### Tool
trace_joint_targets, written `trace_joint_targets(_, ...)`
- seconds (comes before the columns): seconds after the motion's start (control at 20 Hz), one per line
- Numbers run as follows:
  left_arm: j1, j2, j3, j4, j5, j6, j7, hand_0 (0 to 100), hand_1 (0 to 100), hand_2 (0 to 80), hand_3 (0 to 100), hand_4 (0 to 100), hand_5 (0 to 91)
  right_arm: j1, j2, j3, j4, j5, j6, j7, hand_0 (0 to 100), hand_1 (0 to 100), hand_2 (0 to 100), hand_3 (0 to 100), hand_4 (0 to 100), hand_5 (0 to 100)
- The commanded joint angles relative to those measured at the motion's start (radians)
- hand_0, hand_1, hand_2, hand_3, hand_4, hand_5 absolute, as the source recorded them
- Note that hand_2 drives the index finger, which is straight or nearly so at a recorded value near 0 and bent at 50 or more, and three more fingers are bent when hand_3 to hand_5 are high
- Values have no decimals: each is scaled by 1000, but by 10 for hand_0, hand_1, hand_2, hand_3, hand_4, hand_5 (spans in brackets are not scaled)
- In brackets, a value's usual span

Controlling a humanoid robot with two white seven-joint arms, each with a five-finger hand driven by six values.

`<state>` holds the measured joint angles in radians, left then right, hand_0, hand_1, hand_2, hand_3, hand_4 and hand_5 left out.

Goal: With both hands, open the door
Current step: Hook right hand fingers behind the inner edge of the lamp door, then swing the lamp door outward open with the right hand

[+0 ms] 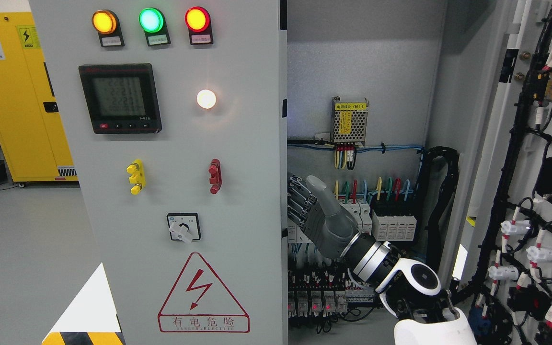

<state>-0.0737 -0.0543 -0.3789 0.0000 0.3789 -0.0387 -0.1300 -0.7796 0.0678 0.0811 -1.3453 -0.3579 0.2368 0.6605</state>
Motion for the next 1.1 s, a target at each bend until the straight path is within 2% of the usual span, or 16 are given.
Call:
trace_joint_targets(0.0,0,1,0,15,0,0,0,0,0,0,80,0,0,-3,0,-8,2,-1,-1,17,217,96,0,0,0,0)
trace_joint_targets(0.25,0,-1,0,15,0,0,0,0,0,0,79,0,0,-4,0,-8,2,1,1,33,217,96,0,0,0,0)
trace_joint_targets(0.85,0,-1,0,15,0,0,0,0,0,0,79,0,0,8,-2,5,-8,-3,1,34,217,98,0,0,0,0)
trace_joint_targets(1.05,0,-1,0,15,0,0,0,0,0,0,79,0,0,55,-31,17,-49,-1,2,34,217,98,0,0,0,0)
